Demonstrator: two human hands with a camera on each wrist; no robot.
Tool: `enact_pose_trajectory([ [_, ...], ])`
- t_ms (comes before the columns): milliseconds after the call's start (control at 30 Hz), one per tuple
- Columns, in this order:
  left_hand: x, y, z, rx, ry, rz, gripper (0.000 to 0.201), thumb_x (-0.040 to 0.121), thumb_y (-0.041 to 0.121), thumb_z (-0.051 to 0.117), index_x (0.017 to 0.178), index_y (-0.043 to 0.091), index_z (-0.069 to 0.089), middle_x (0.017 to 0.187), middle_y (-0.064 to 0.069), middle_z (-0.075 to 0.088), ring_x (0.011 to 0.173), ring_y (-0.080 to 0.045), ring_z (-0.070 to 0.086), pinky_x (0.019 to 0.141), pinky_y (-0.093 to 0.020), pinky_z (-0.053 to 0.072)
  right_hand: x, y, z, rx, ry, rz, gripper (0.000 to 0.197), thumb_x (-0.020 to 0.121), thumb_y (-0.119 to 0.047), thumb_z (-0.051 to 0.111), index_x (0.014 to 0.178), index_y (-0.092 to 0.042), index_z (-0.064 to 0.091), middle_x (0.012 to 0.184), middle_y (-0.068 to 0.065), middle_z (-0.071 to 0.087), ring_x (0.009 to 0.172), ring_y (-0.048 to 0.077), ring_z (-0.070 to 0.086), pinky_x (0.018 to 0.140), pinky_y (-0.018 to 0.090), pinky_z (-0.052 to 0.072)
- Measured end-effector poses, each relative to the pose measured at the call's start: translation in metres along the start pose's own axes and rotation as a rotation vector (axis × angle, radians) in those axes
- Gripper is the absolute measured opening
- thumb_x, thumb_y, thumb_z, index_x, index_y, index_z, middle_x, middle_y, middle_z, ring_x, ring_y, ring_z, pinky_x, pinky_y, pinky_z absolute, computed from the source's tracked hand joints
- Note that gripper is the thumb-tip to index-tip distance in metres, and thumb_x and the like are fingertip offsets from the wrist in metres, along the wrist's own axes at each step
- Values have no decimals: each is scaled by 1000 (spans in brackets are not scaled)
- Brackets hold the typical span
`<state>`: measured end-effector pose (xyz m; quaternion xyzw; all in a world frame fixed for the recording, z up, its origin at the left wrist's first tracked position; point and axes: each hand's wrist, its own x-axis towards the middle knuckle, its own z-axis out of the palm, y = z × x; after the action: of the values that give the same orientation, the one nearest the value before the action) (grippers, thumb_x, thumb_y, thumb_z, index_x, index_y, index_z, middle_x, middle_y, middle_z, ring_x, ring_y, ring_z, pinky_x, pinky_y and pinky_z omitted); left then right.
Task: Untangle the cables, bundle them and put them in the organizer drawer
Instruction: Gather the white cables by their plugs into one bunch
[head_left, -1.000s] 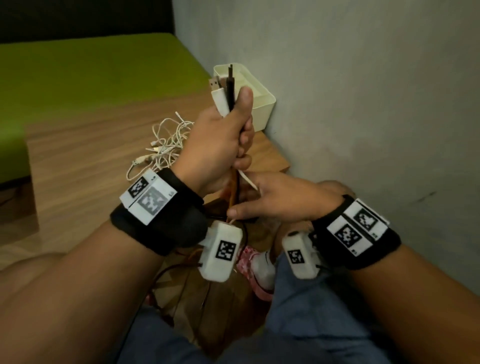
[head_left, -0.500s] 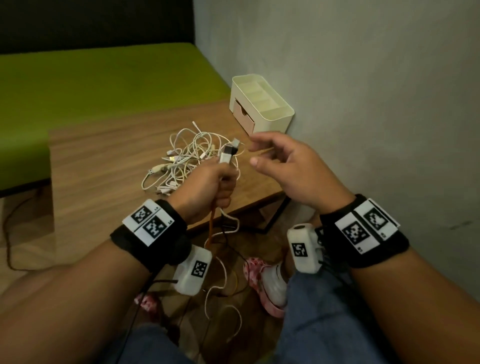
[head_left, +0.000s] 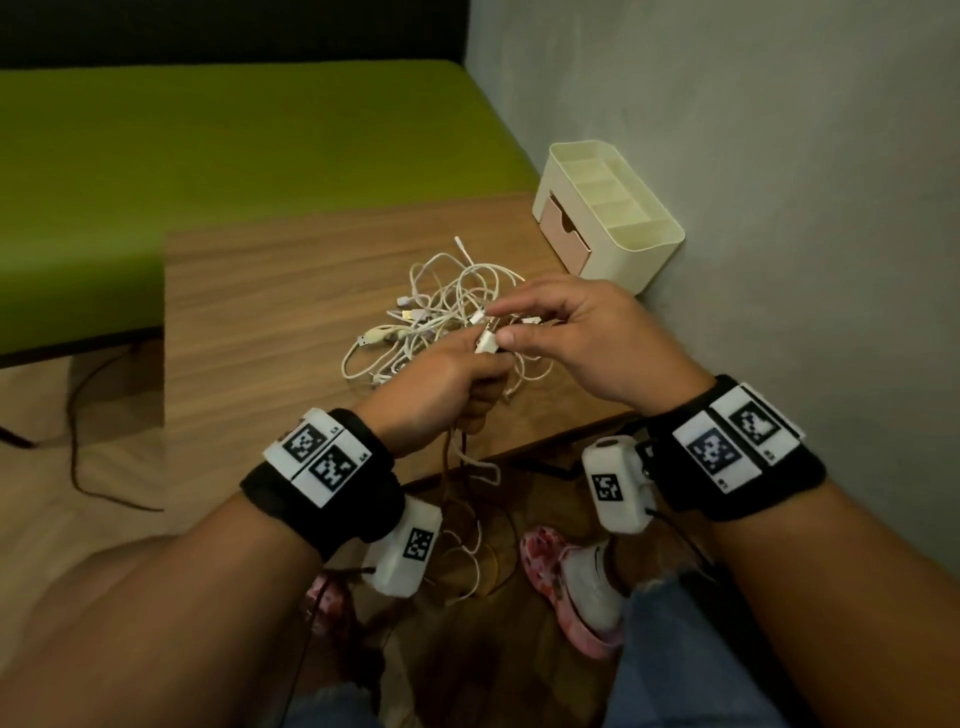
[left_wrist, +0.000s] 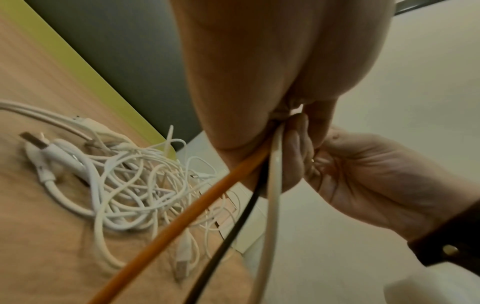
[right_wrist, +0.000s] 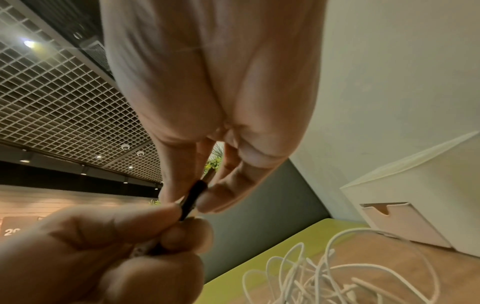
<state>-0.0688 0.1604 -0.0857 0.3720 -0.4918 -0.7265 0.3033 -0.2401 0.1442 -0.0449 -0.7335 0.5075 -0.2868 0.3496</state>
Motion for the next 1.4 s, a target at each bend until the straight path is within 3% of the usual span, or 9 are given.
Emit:
enact_pose_trajectory([
  [167,0,0,-21,253,55,-4,17,104,21,47,89,13,48,64,-2,44,61,-21,47,62,-34,45,22,-4,6,-92,-77,-6,15,81,-25,79,90,-36,76,89,-19,70,87,2,62,83,31,51],
  [333,-4,-3,-34,300,102,28,25,105,26,41,88,9,46,64,-4,42,56,-15,54,70,-40,45,31,-2,18,95,-62,24,29,82,-15,78,101,-36,70,99,-10,72,92,6,66,89,33,56],
  [533,-5,-4,-43,188,86,78,27,102,30,40,82,14,45,63,-2,41,59,-18,52,62,-28,46,38,5,27,244,-18,49,23,84,-7,75,100,-23,74,103,1,75,99,17,70,94,43,56],
  [700,-8,0,-61,97,240,80,29,106,27,39,78,18,39,57,9,33,48,-8,30,48,-23,34,45,7,31,196,5,20,25,86,-16,74,104,-33,70,96,-9,70,80,7,68,77,28,58],
  [800,-15,4,-85,50,412,22,32,106,29,39,75,20,36,51,12,32,44,-6,24,44,-21,26,46,16,37,189,-21,69,19,89,-11,71,104,-22,72,92,-10,69,72,-5,63,68,15,51],
  [933,-22,-7,-101,104,546,-23,34,106,28,39,74,20,35,50,10,31,44,-8,23,45,-23,23,48,27,64,86,-118,50,14,87,-9,72,100,-14,75,92,-13,69,81,-12,62,72,6,46],
  [1133,-20,-21,-107,89,578,-38,33,106,30,39,74,21,35,52,10,30,44,-9,23,47,-25,22,65,35,111,-196,-264,-25,18,84,-19,76,102,-20,76,96,-7,70,87,6,63,79,23,49],
  [1300,-17,-19,-107,81,543,-15,34,106,29,39,74,19,36,52,9,31,45,-9,23,48,-26,21,68,33,133,-485,-325,-249,17,87,-13,68,101,-13,76,100,4,65,98,24,60,82,35,48],
  [1400,-15,-19,-107,69,516,-4,33,107,29,38,75,20,35,55,7,29,46,-9,22,50,-28,19,70,34,137,-666,-362,-212,24,92,-16,59,112,-13,72,110,7,58,107,29,55,85,39,47],
])
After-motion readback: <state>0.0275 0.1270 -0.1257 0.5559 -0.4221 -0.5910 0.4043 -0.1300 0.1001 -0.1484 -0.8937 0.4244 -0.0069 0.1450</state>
